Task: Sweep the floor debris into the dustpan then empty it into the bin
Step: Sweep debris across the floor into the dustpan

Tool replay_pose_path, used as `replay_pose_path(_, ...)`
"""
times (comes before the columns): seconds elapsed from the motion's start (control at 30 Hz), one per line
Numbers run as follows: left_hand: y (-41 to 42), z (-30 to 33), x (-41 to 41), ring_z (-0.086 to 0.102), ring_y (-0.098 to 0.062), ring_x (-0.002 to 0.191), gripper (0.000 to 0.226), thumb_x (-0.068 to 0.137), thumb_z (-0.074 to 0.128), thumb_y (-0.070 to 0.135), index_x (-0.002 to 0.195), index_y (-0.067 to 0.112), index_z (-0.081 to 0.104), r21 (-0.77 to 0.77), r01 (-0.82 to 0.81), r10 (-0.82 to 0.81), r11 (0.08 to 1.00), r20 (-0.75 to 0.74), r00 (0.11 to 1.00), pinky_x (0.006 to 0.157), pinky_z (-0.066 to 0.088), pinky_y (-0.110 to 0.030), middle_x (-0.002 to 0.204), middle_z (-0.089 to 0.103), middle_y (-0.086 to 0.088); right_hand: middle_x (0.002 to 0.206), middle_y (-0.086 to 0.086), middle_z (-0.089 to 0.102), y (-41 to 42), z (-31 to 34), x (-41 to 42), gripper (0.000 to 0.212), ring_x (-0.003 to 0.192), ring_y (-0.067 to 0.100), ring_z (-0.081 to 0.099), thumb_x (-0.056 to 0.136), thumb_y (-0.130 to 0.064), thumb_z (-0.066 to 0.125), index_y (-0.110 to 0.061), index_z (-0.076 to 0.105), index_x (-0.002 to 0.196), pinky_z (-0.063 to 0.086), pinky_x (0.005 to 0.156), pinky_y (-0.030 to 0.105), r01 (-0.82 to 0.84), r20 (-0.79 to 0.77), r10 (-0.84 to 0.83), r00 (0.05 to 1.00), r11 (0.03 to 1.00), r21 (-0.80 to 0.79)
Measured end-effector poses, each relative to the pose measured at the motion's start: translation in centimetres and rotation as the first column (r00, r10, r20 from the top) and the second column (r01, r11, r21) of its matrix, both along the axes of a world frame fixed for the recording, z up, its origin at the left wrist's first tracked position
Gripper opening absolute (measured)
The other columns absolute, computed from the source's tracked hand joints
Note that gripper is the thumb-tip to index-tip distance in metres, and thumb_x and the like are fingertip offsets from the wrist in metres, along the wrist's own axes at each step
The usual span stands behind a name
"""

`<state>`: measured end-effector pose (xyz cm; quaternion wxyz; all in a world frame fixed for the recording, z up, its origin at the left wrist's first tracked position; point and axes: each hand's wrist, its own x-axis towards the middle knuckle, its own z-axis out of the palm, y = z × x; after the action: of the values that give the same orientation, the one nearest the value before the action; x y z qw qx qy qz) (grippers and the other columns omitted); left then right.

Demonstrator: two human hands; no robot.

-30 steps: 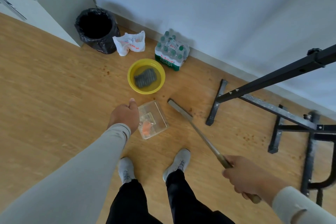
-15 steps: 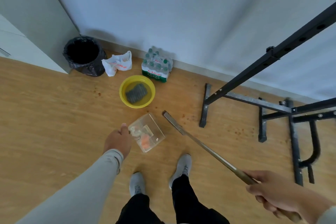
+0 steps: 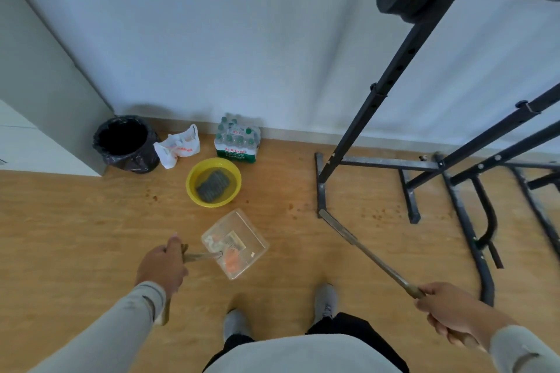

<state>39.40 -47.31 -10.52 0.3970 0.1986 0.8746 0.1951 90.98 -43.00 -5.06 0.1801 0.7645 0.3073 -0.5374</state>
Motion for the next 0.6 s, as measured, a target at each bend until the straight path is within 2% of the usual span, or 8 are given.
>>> replay_pose_path(0.03,-0.5,0.0,0.2,0.048,-0.024,0.051,0.052,0.110,0.035,0.038,0.085,0.001,0.061,-0.012,0.045,-0.045,0.999,-0.004,0.999,0.052,0.042,-0.028,0.081,0.068,-0.018,0.055,0.010,0.052,0.0,-0.3,0.9,0.017,0.041,0.018,0.040,0.099,-0.015,0.054,-0.014,0.064,0.114,0.031,0.043,0.025,0.005,0.002,-0.005,1.000,1.000,-0.015)
replay_pose_path(0.1,-1.2,0.4,1.1,0.039,-0.010,0.056,0.031,0.111,0.034,0.021,0.097,0.007,0.057,0.003,0.022,-0.022,1.000,0.029,0.999,0.047,0.033,-0.017,0.095,0.055,-0.008,0.056,0.010,0.052,0.4,-1.1,2.8,0.017,0.042,0.018,0.040,0.098,-0.015,0.055,-0.014,0.062,0.114,0.030,0.046,0.025,0.016,0.002,-0.016,1.000,0.999,-0.028)
replay_pose_path(0.13,-1.5,0.7,1.8,0.041,-0.010,0.057,0.029,0.111,0.036,0.022,0.100,0.011,0.060,0.009,-0.007,0.007,1.000,0.011,1.000,0.048,0.035,-0.019,0.089,0.055,-0.006,0.056,0.010,0.052,0.6,-1.5,3.8,0.017,0.042,0.019,0.041,0.097,-0.014,0.055,-0.014,0.061,0.113,0.029,0.046,0.025,0.018,0.005,-0.018,1.000,1.000,-0.025)
replay_pose_path(0.2,-2.3,1.5,3.8,0.052,-0.026,0.053,0.041,0.109,0.043,0.040,0.086,0.013,0.063,0.016,-0.032,0.033,0.999,-0.050,0.998,0.049,0.040,-0.028,0.068,0.061,-0.009,0.057,0.011,0.051,1.2,-2.4,6.0,0.017,0.043,0.019,0.041,0.096,-0.014,0.055,-0.013,0.061,0.112,0.029,0.047,0.025,0.013,0.013,-0.012,1.000,1.000,-0.021)
replay_pose_path(0.27,-2.9,1.7,6.1,0.054,-0.029,0.048,0.058,0.106,0.041,0.052,0.081,0.006,0.067,0.032,-0.142,0.142,0.989,0.000,0.990,0.054,0.046,-0.032,0.058,0.066,-0.016,0.059,0.012,0.051,2.2,-3.3,8.4,0.020,0.044,0.019,0.041,0.094,-0.013,0.055,-0.010,0.062,0.112,0.029,0.049,0.025,-0.026,0.018,0.026,0.999,0.999,-0.029)
replay_pose_path(0.33,-3.4,1.8,8.9,0.051,-0.027,0.047,0.066,0.105,0.039,0.054,0.085,-0.002,0.069,0.024,-0.181,0.180,0.983,0.010,0.984,0.056,0.046,-0.037,0.059,0.068,-0.018,0.058,0.011,0.052,3.3,-4.0,11.0,0.020,0.043,0.018,0.041,0.093,-0.012,0.055,-0.005,0.064,0.110,0.029,0.048,0.024,-0.065,0.011,0.065,0.998,0.998,-0.021)
replay_pose_path(0.43,-3.6,1.9,13.2,0.049,-0.026,0.048,0.068,0.105,0.038,0.056,0.089,-0.002,0.069,0.022,-0.266,0.266,0.964,0.024,0.964,0.054,0.045,-0.036,0.063,0.068,-0.020,0.055,0.008,0.051,5.2,-4.3,14.7,0.013,0.040,0.017,0.041,0.095,-0.010,0.054,-0.004,0.064,0.101,0.030,0.047,0.022,-0.111,-0.023,0.111,0.994,0.994,0.009)
replay_pose_path(0.6,-3.8,2.5,20.3,0.046,-0.024,0.046,0.063,0.104,0.039,0.058,0.093,0.002,0.066,0.024,-0.393,0.392,0.919,0.037,0.919,0.053,0.043,-0.034,0.063,0.067,-0.020,0.052,0.007,0.050,8.3,-3.6,19.5,0.017,0.040,0.016,0.040,0.099,-0.011,0.052,-0.007,0.064,0.109,0.033,0.045,0.023,-0.229,-0.047,0.231,0.972,0.972,0.040)
